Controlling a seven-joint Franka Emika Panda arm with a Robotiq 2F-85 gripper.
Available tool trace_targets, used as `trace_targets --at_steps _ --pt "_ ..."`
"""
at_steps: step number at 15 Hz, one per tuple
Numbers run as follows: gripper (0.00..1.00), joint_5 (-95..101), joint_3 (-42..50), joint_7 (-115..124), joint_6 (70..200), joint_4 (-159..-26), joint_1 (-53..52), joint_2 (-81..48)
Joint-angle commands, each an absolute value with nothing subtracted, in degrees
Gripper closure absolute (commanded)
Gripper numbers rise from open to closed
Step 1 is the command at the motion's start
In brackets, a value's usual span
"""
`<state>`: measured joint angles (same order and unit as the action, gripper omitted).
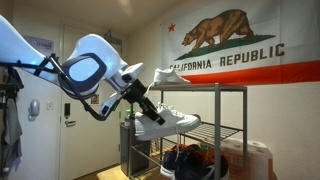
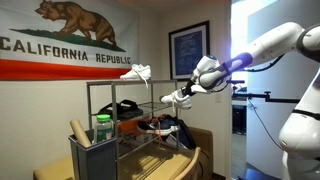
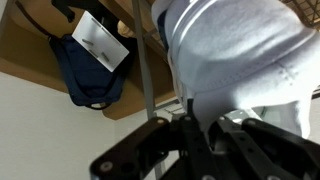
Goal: Move the right sneaker, on the top shelf to the shelf beneath it
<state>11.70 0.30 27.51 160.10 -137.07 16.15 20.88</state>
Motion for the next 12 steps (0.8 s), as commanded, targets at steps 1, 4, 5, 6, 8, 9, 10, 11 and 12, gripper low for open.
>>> trace_targets --at_steps 1,4,5,6,8,9,10,11,12 --pt "0.94 12.47 -1.87 32.18 164.33 -133.04 17.94 15.97" --pt "0.94 13.90 -2.99 34.99 165.41 -130.41 18.55 13.14" --pt "0.94 14.50 -3.24 35.99 165.55 -129.42 18.66 12.25" --pt "0.94 15.16 -3.49 36.93 165.50 -128.29 18.84 11.42" --pt "0.94 17.01 -4.12 39.02 165.32 -125.96 19.40 9.94" --pt "0.94 18.34 -4.31 40.35 165.17 -124.72 19.57 9.15" --pt "0.94 19.58 -4.46 41.48 165.20 -123.60 19.68 8.35" --pt "0.94 21.02 -4.65 42.87 165.15 -122.51 19.86 7.55" --pt "0.94 22.57 -4.86 44.21 165.23 -121.37 20.04 6.49"
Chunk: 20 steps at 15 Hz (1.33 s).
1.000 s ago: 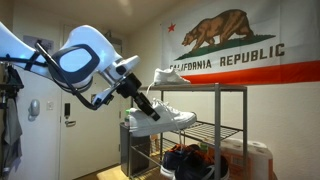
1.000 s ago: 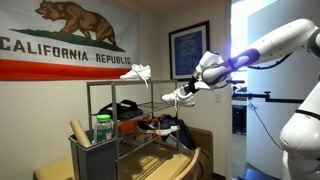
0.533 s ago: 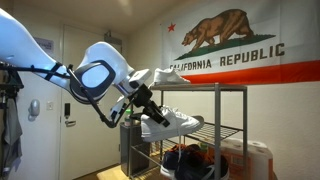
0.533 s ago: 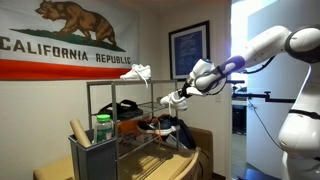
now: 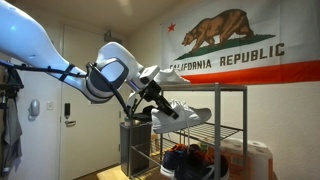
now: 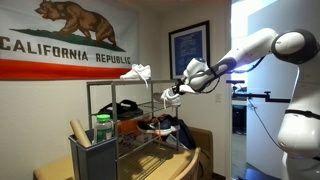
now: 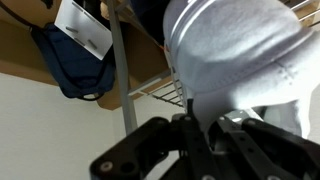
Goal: Move the right sneaker, on the top shelf to the shelf beneath it
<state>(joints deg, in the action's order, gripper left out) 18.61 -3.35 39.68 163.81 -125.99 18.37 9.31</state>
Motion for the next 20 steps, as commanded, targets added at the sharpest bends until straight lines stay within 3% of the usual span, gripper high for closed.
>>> trace_targets --at_steps 1,12,13,16,20 --pt "0.94 24.22 -4.92 45.56 165.28 -120.31 20.06 5.60" --pt "0.95 38.62 -3.81 56.12 164.12 -107.62 17.97 -6.32" --pt "0.71 39.53 -3.64 56.62 164.13 -107.08 17.87 -6.96" --pt "0.54 40.92 -3.39 57.41 163.89 -105.77 17.77 -8.24" --pt "0.23 42.28 -3.12 58.15 163.67 -105.45 17.82 -7.99"
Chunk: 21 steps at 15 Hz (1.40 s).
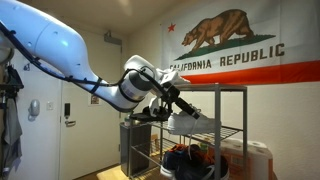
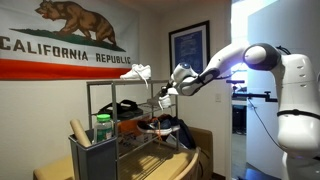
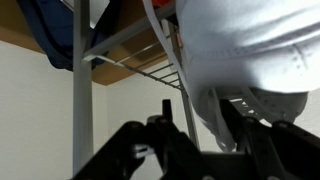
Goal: Move the right sneaker, on the top shelf to the shelf beneath it
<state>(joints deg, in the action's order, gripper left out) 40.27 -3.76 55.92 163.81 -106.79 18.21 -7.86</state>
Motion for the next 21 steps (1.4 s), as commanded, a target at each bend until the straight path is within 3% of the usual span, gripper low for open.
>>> trace_targets --at_steps 1,3,4,15,21 --pt "0.16 41.46 -3.37 57.36 163.12 -106.05 17.88 -7.26" --pt "0.02 40.57 -3.79 56.09 162.16 -107.83 17.94 -5.39" --pt "0.00 39.58 -4.13 55.14 162.11 -109.18 18.12 -4.27" --pt "0.00 33.57 -3.31 44.55 156.84 -129.45 17.39 16.40" --pt "0.00 26.94 -2.47 35.38 150.79 -133.25 16.16 27.56"
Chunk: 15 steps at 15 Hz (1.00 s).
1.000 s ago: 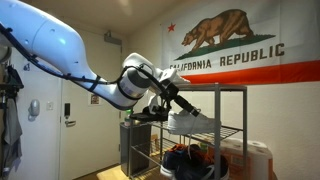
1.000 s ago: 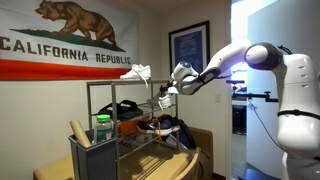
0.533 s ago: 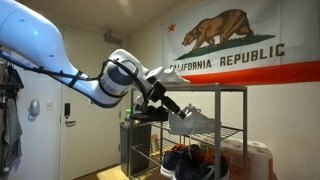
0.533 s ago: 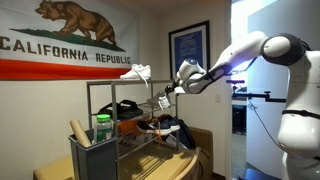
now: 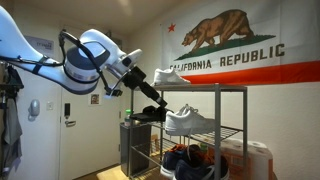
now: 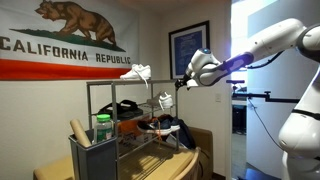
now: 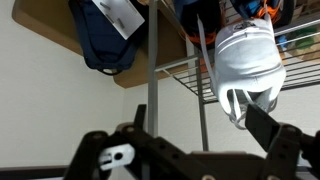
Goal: Move the right sneaker, on the top shelf to the shelf beneath it
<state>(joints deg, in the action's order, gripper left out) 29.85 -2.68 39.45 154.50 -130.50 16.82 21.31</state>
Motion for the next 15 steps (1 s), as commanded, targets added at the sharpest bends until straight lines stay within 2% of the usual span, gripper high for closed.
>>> trace_targets --at_steps 1,9,10,15 --pt "0.00 25.77 -2.60 33.44 148.33 -132.87 15.86 28.83" --pt "0.00 17.70 -1.79 17.87 124.16 -125.13 11.35 30.96" --pt "0.00 20.09 -2.82 22.00 128.27 -127.48 13.14 31.94" --pt "0.00 19.77 -2.74 21.56 127.57 -127.18 12.89 31.82"
